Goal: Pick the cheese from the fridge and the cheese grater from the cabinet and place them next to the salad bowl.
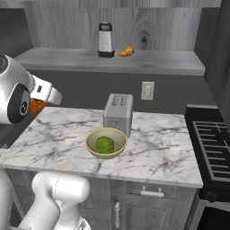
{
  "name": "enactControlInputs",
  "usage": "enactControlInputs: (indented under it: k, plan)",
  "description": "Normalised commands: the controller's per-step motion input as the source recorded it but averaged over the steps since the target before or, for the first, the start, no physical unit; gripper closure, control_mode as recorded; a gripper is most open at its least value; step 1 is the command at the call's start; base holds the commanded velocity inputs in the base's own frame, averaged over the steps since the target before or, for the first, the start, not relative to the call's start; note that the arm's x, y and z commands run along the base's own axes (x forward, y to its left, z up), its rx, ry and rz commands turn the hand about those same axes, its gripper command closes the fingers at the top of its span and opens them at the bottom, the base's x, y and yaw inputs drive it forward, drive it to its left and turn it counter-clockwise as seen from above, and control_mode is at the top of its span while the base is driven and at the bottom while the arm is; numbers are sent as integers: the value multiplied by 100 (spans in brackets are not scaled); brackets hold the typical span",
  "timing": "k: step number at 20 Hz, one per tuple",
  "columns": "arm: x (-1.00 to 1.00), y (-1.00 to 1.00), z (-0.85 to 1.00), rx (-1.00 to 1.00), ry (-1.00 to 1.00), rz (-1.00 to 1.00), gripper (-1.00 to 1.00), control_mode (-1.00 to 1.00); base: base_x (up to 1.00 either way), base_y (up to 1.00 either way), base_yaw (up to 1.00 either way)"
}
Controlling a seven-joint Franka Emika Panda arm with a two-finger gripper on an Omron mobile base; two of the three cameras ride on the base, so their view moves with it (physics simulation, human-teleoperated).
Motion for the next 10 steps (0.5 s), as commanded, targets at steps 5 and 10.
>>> enactControlInputs:
  k: [5, 10]
  plan:
    - [0, 0, 0, 0, 0, 0, 100, 100, 46, 23, -1]
    - [0, 0, 0, 0, 0, 0, 100, 100, 44, 16, 0]
